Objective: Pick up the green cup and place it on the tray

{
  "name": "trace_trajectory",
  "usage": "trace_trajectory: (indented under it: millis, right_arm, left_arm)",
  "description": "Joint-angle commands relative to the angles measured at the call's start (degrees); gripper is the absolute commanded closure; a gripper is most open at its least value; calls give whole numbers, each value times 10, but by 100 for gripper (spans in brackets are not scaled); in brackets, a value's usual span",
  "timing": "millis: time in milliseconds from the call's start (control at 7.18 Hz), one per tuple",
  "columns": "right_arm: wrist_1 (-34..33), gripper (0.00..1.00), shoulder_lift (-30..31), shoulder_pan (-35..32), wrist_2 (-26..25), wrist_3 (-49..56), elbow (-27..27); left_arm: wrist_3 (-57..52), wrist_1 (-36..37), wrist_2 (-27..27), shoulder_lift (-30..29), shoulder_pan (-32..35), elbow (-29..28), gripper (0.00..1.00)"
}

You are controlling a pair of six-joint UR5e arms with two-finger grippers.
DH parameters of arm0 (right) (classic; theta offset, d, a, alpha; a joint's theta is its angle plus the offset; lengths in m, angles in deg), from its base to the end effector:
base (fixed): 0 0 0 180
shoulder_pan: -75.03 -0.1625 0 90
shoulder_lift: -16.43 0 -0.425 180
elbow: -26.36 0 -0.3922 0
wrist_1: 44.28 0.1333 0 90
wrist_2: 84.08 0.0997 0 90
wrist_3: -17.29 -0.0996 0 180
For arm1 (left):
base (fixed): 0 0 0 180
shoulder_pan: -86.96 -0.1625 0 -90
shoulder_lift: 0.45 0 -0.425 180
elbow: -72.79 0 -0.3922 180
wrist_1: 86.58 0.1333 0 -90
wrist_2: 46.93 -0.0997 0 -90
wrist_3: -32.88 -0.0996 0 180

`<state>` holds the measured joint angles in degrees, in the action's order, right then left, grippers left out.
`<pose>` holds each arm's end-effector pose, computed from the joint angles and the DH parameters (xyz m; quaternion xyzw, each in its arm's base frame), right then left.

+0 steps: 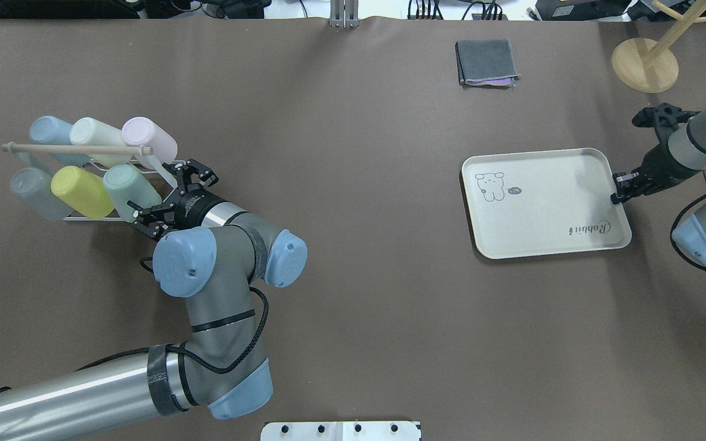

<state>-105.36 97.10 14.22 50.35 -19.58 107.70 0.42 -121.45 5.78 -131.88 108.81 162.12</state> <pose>-0.2288 -0.5399 0.5899 -0.0011 -0.4353 -0.0364 0.8995 0.5361 -0.4236 0.3266 -0.0156 -0.3382 0.7489 0.5697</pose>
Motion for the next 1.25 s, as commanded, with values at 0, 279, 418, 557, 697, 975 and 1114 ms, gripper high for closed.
trace_trajectory:
  millis: [0,279,418,557,697,975,1114]
  right_arm:
    - [2,100,-3,-34,55,-2,10]
    - [5,100,-9,-42,77,-2,28]
    - [29,100,-18,-45,79,-7,31]
    - [43,100,-43,-44,81,-50,31]
    - [46,100,-72,-34,80,-94,29]
    - [47,100,-124,-10,70,-139,9]
    - [52,100,-139,8,43,-164,10]
  left_arm:
    - [72,51,-1,-1,-7,-7,11]
    - [93,49,-17,0,-7,-28,11]
    - [107,49,-24,2,-7,-29,11]
    - [108,50,-30,1,-7,-36,11]
    - [109,49,-43,3,-7,-38,11]
    - [115,50,-64,10,-7,-41,11]
    - [115,50,-68,11,-7,-41,11]
